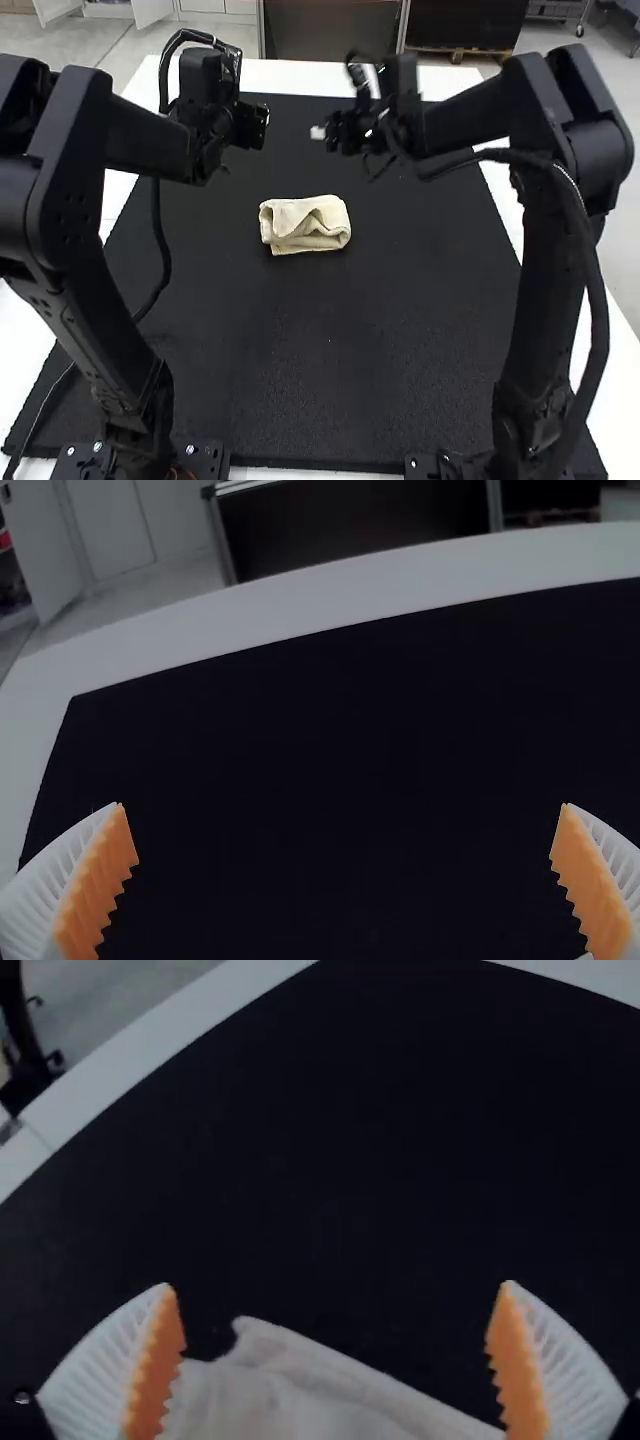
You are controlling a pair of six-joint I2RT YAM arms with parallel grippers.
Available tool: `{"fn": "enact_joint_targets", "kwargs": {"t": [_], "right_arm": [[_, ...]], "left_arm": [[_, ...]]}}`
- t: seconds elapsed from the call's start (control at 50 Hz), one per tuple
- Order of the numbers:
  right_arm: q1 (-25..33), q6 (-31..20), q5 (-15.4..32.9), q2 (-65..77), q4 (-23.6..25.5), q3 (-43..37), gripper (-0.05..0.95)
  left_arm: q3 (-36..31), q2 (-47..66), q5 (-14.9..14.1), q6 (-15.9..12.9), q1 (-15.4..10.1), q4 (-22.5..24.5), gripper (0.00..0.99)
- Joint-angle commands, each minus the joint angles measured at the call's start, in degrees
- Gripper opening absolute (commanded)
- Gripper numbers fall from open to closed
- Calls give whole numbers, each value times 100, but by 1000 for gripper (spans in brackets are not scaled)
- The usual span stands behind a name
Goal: Fold the towel.
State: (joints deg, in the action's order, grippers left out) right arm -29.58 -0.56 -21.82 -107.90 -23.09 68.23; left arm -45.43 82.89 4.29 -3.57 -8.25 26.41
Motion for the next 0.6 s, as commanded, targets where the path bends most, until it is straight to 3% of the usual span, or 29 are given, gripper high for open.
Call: {"fn": "enact_joint_targets", "kwargs": {"t": [0.0,0.04,0.1,0.4,0.58], "right_arm": [[-355,152,20,-328,-389,-20,511],[-338,161,29,-513,-512,68,525],[-302,161,20,-847,-530,235,679],[-171,-208,47,-1453,-530,411,726],[-223,-208,38,-1471,-486,147,726]], "left_arm": [[69,-221,19,67,96,154,972],[96,-221,19,76,113,171,972],[140,-238,1,94,175,162,972],[403,-265,-60,111,597,294,972],[386,-247,-60,120,579,329,972]]}}
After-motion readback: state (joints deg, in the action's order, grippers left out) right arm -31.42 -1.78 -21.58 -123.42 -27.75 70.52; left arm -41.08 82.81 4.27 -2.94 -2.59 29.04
